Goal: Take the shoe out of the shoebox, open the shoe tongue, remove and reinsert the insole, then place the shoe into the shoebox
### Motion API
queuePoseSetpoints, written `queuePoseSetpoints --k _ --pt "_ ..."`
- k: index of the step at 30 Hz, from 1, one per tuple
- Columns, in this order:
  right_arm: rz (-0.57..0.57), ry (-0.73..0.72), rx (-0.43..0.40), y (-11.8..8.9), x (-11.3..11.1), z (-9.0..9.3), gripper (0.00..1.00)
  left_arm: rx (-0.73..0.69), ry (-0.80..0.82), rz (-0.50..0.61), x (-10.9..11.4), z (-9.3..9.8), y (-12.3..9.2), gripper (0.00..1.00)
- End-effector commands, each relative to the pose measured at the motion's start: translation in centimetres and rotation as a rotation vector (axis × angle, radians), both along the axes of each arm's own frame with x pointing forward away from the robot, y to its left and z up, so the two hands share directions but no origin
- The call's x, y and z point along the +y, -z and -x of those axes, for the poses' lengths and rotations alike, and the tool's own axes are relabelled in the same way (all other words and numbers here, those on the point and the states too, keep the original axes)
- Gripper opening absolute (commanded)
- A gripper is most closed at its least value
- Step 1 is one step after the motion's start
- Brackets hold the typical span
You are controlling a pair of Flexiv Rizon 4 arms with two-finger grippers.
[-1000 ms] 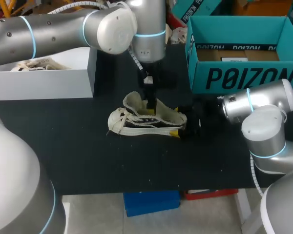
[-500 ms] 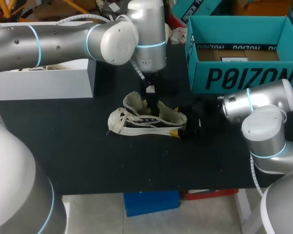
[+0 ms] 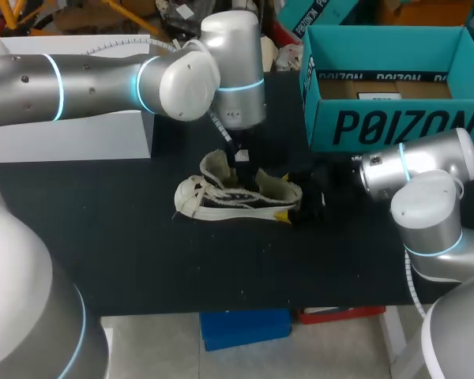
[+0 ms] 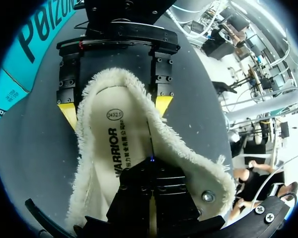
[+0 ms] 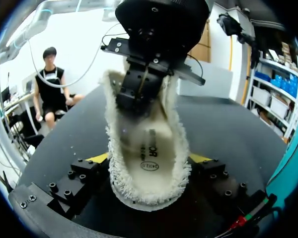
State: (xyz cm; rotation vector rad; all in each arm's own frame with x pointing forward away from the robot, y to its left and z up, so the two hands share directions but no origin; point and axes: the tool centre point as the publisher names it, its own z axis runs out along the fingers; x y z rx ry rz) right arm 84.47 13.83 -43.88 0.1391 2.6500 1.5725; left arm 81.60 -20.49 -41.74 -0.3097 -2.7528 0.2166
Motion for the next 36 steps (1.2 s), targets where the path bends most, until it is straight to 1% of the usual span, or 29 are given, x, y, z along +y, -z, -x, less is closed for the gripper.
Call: queuePoseSetpoints --k 1,10,12,13,14,15,16,18,20,22,24,26,27,29,30,31,34,35,36 --pt "0.001 0.002 0.001 0.3 0.1 0.0 0.0 -0.014 0.003 -0.022 -0.4 0.8 1.2 0.0" --pt "0.001 0.002 0.001 0.3 0.1 0.0 0.0 -0.023 -0.008 -0.021 -0.4 0.8 1.5 0.0" --pt "0.001 0.002 0.001 0.3 0.1 0.0 0.0 -0.02 -0.01 -0.018 -0.3 0.7 1.5 0.32" --pt "0.001 0.002 0.001 0.3 0.1 0.0 0.0 -0.019 -0.009 -0.018 -0.3 0.7 1.5 0.42" --pt "0.001 0.002 0.001 0.3 0.1 0.0 0.0 -0.019 -0.009 -0.018 -0.2 0.7 1.5 0.48" --pt "0.001 0.002 0.001 0.3 0.1 0.0 0.0 -0.024 -0.007 -0.021 -0.2 0.7 1.4 0.67" --pt "0.001 0.002 0.001 0.3 0.1 0.0 0.0 -0.027 -0.005 -0.024 -0.2 0.7 1.4 0.76" --pt "0.001 0.002 0.001 0.3 0.1 0.0 0.0 -0.04 0.001 -0.035 -0.1 0.7 1.4 0.71" --pt "0.001 0.002 0.001 0.3 0.1 0.0 0.0 -0.054 0.003 -0.056 0.1 0.7 1.6 0.62" --pt "0.001 0.002 0.001 0.3 0.1 0.0 0.0 -0.07 0.001 -0.074 0.2 0.6 1.8 0.65" --pt "0.001 0.002 0.001 0.3 0.1 0.0 0.0 -0.09 -0.003 -0.085 0.5 0.6 1.8 0.6" --pt "0.001 0.002 0.001 0.3 0.1 0.0 0.0 -0.123 -0.005 -0.107 0.7 0.5 1.8 0.71" --pt "0.001 0.002 0.001 0.3 0.1 0.0 0.0 -0.148 -0.003 -0.12 0.8 0.5 1.7 0.69" --pt "0.001 0.002 0.001 0.3 0.1 0.0 0.0 -0.194 -0.006 -0.155 1.0 0.5 1.7 0.62" --pt "0.001 0.002 0.001 0.3 0.1 0.0 0.0 -0.213 -0.005 -0.168 1.1 0.6 1.7 0.65" --pt "0.001 0.002 0.001 0.3 0.1 0.0 0.0 -0.222 -0.007 -0.174 1.2 0.6 1.8 0.64" --pt "0.001 0.002 0.001 0.3 0.1 0.0 0.0 -0.286 0.002 -0.234 1.6 0.5 2.6 0.69" --pt "0.001 0.002 0.001 0.3 0.1 0.0 0.0 -0.3 0.0 -0.244 1.7 0.4 2.7 0.69" --pt "0.001 0.002 0.001 0.3 0.1 0.0 0.0 -0.328 0.005 -0.26 1.9 0.4 2.9 0.65"
